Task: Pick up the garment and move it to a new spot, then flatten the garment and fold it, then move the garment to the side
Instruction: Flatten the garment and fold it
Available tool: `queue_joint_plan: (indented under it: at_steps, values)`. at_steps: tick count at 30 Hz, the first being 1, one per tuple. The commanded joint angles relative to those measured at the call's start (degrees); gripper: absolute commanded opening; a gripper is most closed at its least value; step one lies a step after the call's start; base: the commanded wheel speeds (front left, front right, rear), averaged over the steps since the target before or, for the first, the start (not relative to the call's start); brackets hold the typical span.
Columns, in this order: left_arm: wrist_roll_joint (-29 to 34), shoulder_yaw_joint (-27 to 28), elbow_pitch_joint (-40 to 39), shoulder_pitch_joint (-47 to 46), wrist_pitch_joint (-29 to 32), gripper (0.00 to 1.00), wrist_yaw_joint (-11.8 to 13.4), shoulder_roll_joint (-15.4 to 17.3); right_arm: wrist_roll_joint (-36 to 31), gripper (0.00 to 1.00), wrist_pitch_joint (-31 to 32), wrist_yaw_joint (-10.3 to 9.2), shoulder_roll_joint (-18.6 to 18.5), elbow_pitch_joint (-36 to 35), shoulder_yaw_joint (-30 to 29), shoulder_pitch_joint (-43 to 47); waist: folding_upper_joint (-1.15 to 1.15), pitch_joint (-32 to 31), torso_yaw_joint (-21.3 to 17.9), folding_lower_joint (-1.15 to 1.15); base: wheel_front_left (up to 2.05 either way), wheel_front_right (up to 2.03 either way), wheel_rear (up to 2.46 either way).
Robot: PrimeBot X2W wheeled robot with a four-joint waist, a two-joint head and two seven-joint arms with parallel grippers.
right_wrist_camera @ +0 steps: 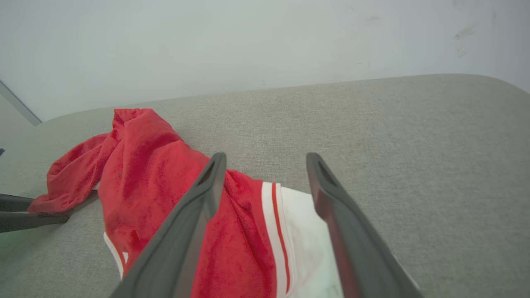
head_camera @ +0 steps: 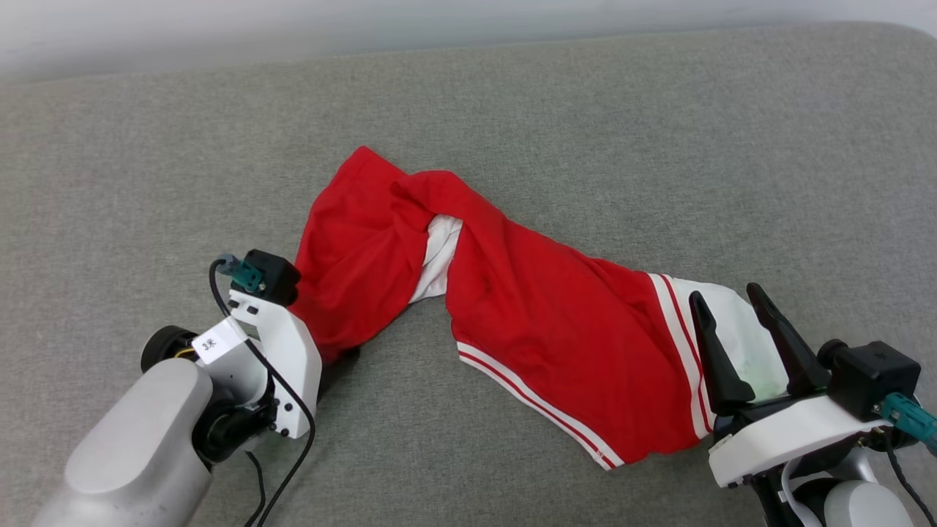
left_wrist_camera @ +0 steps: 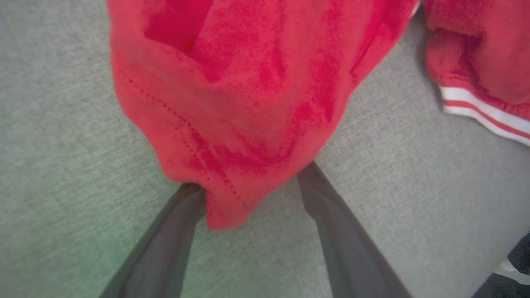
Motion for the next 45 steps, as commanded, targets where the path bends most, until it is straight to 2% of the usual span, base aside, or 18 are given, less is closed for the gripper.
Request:
queue_joint_plan:
  at_steps: [1, 9, 18, 25, 33, 39, 40, 41, 42, 43, 45]
  values:
    - [0.1, -2.3, 1.8, 2.6, 1.2, 0.0, -0.3, -1.3, 0.4, 1.0, -0.4, -0.02, 0.1, 0.4, -0.1, -0.5, 0.0, 0.5, -0.6, 0.01, 0.0, 0.0, 0.0]
    - [3.9, 0.7, -3.6, -2.9, -5.2, 0.0, 0.4, 2.8, 0.9, 1.0, -1.7, -0.02, 0.1, 1.9, -0.6, -1.2, 0.0, 0.1, -0.5, 0.01, 0.0, 0.0, 0.0]
    - [6.3, 5.2, -10.0, -11.6, -6.4, 0.0, 2.2, 7.1, 2.0, 1.0, -2.5, -0.02, 0.1, 2.5, 0.1, -2.9, 0.0, 1.8, -1.4, 0.01, 0.0, 0.0, 0.0]
    - [5.3, 7.2, -5.1, -20.2, -7.2, 0.0, 1.3, 6.2, 2.9, 1.0, -4.0, -0.02, 0.1, 3.6, 1.1, -4.4, 0.0, 6.1, -3.8, 0.01, 0.0, 0.0, 0.0]
    - [6.2, 5.5, 5.7, -28.3, -8.6, 0.0, 0.1, 4.0, 3.8, 1.0, -6.0, -0.02, 0.1, 5.5, 2.5, -6.6, 0.0, 10.4, -6.5, 0.01, 0.0, 0.0, 0.0]
    - [5.4, 3.2, 14.2, -30.4, -9.2, 0.0, -0.3, 1.1, 3.7, 1.0, -7.5, -0.02, 0.1, 6.4, 2.9, -7.7, 0.0, 11.3, -7.2, 0.01, 0.0, 0.0, 0.0]
    - [5.0, 2.8, 15.2, -30.3, -9.2, 0.16, -0.3, 0.7, 3.6, 1.0, -7.5, -0.02, 0.1, 6.5, 2.9, -7.7, 0.0, 11.2, -7.2, 0.01, 0.0, 0.0, 0.0]
    - [4.6, 2.4, 15.9, -30.3, -9.5, 0.4, -0.3, 0.5, 3.3, 1.0, -7.7, -0.02, 0.1, 6.4, 2.9, -7.8, 0.0, 11.1, -7.1, 0.01, 0.0, 0.0, 0.0]
    - [4.5, 2.0, 16.4, -30.2, -10.4, 0.82, -0.3, 0.2, 3.2, 1.0, -7.8, -0.02, 0.1, 6.3, 2.7, -7.9, 0.0, 10.8, -6.9, 0.01, 0.0, 0.0, 0.0]
    - [4.0, 1.7, 16.9, -30.0, -11.2, 1.0, -0.4, -0.2, 3.0, 1.0, -7.9, -0.02, 0.1, 6.3, 2.6, -8.0, 0.0, 10.5, -6.6, 0.01, 0.0, 0.0, 0.0]
    - [3.5, 0.8, 17.4, -29.4, -13.1, 1.0, -0.4, -0.7, 2.6, 1.0, -7.8, -0.02, 0.1, 6.1, 2.4, -8.0, 0.0, 9.7, -6.1, 0.01, 0.0, 0.0, 0.0]
